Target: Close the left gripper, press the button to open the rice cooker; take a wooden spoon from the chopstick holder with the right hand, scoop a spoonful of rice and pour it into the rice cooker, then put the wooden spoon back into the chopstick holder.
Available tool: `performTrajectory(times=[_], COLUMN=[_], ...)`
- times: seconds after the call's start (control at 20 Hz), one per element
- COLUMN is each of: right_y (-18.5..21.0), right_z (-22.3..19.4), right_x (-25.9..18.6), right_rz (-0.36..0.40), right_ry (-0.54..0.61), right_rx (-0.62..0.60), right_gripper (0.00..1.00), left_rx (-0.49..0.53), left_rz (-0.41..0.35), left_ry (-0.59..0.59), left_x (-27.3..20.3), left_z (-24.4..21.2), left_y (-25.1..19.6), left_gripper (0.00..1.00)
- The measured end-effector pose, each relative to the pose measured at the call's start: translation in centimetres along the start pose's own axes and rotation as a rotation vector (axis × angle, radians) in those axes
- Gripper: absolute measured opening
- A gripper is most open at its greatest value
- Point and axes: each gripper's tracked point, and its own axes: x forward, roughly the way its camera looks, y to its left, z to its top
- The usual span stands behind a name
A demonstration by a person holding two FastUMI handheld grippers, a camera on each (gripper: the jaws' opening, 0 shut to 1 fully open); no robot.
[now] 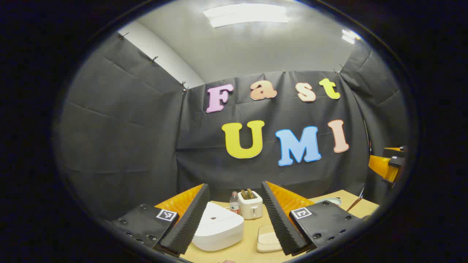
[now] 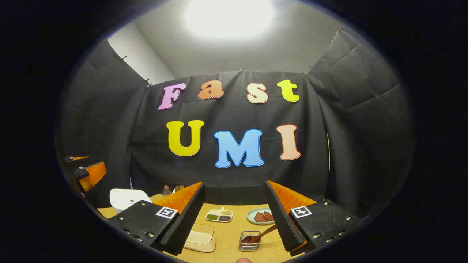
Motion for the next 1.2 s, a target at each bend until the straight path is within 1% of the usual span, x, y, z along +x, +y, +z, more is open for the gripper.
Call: performTrajectory(times=[0.35, 0.6, 0.9, 1.2], right_y=[-0.9, -1.5, -1.9, -2.1], right_z=[-0.2, -0.4, -0.5, 0.4], right_x=[0.0, 0.4, 0.3, 0.6], right_rz=[-0.019, -0.033, -0.048, -0.06], right_ry=[0.005, 0.001, -0.002, -0.025], right_rx=[0.01, -0.004, -0.006, -0.018], right_gripper=[0.97, 0.97, 0.97, 0.97], left_rx=[0.013, 0.014, 0.015, -0.003], left_rz=[-0.009, -0.012, -0.021, -0.047], left_ry=[-0.011, -0.032, -0.028, -0.009], left_x=[0.2, 0.3, 0.7, 1.5], left_z=[0.3, 0.6, 0.2, -0.3], left_y=[-0.8, -0.9, -1.1, -1.5], left_gripper=[0.98, 0.97, 0.97, 0.97])
